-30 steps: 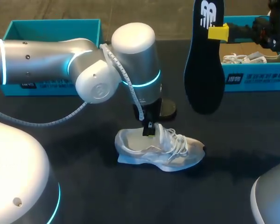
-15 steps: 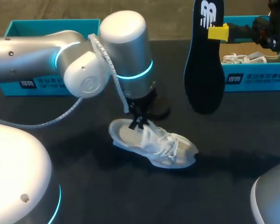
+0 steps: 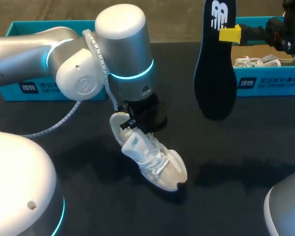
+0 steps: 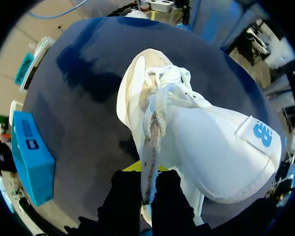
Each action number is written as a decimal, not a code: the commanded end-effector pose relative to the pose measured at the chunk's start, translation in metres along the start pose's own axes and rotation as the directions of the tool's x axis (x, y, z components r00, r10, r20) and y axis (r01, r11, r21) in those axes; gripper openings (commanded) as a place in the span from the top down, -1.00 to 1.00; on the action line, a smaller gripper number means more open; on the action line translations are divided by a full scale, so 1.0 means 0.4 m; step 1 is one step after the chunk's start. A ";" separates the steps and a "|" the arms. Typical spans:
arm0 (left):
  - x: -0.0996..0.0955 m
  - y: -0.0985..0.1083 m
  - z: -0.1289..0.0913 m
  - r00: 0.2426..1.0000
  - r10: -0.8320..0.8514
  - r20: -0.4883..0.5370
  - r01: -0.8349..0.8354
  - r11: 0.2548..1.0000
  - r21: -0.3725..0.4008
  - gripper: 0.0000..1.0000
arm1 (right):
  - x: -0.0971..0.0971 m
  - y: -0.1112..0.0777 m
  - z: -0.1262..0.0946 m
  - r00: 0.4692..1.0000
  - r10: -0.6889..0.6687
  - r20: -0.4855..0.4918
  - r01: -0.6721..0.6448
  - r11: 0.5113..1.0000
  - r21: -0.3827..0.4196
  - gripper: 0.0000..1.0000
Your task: Take the shoe out of the shoebox, open the shoe tongue, remove and reinsert the insole, then place the shoe into the shoebox
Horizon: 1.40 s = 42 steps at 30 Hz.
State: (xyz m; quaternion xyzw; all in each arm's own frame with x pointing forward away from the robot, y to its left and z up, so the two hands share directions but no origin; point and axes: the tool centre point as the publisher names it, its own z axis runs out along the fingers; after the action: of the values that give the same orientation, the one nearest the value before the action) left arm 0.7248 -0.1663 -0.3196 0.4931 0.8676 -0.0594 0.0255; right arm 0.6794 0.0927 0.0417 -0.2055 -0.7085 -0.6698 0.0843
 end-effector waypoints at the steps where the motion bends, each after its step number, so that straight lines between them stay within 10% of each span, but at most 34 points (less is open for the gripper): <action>1: 0.007 -0.003 -0.008 0.957 0.287 -0.038 -0.288 0.957 -0.018 1.00 | -0.005 0.004 0.009 1.000 0.001 -0.001 -0.001 1.000 0.003 1.00; 26: -0.034 -0.056 0.039 0.834 0.545 -0.090 -0.551 0.831 -0.075 1.00 | -0.005 0.004 0.009 1.000 0.001 -0.001 -0.001 1.000 0.003 1.00; 42: -0.061 -0.101 0.072 0.786 0.603 -0.136 -0.606 0.795 0.020 1.00 | -0.005 0.004 0.009 1.000 0.001 -0.001 -0.001 1.000 0.003 1.00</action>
State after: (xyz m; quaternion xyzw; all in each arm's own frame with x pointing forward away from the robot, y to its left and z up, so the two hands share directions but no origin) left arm 0.7006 -0.2059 -0.3419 0.7463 0.6656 -0.0064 -0.0028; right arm 0.6794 0.0927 0.0417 -0.2055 -0.7085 -0.6698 0.0843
